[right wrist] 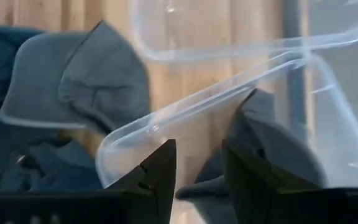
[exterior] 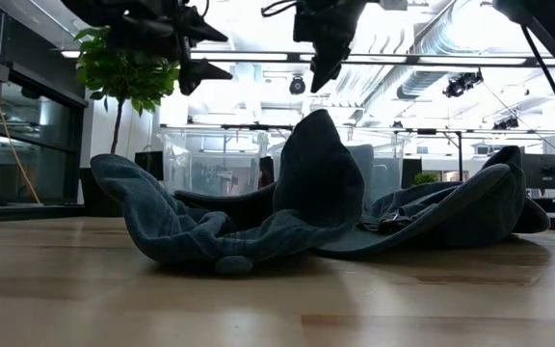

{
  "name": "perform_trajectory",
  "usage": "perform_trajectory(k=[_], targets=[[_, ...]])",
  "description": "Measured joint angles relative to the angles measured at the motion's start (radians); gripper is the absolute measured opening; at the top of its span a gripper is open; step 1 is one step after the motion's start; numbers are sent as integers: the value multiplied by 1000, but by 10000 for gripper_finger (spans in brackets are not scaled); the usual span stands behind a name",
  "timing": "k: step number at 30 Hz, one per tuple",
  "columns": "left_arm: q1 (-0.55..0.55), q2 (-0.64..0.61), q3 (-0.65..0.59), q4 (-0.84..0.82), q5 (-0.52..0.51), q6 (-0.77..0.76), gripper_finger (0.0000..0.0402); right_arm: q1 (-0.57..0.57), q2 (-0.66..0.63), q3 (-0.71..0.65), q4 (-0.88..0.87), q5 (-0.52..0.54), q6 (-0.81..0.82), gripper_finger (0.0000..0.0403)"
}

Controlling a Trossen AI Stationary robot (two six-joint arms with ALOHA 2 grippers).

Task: Pick & Place hat
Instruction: Put the gray cap into the right transparent bin

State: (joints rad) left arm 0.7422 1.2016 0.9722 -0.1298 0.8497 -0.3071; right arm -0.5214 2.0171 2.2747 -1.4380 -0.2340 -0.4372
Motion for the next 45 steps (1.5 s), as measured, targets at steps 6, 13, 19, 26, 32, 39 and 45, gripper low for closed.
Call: perform_trajectory(k=[6,13,19,26,32,39,45], targets=[[-100,-16,0,-108,-71,30,255,50,-1,0,-25,-6,-1,112],[-264,-29,0,-198,-201,36,255,146,-6,0,-87,-12,-15,100],[-437,-29,0,-203,-384,-64,255,264,-8,0,-123,-12,2,92],[-705,-29,0,-204,-717,-279,255,399,-33,0,-134,10,152,82],[-959,2,-1,-254,-1068,-596,255,508,-98,0,-133,191,411,73],[-1137,114,-2,-378,-1326,-1015,255,664,-178,-150,-83,427,605,71],[-1099,192,-2,-387,-1258,-1112,255,734,-306,-467,201,425,702,71]])
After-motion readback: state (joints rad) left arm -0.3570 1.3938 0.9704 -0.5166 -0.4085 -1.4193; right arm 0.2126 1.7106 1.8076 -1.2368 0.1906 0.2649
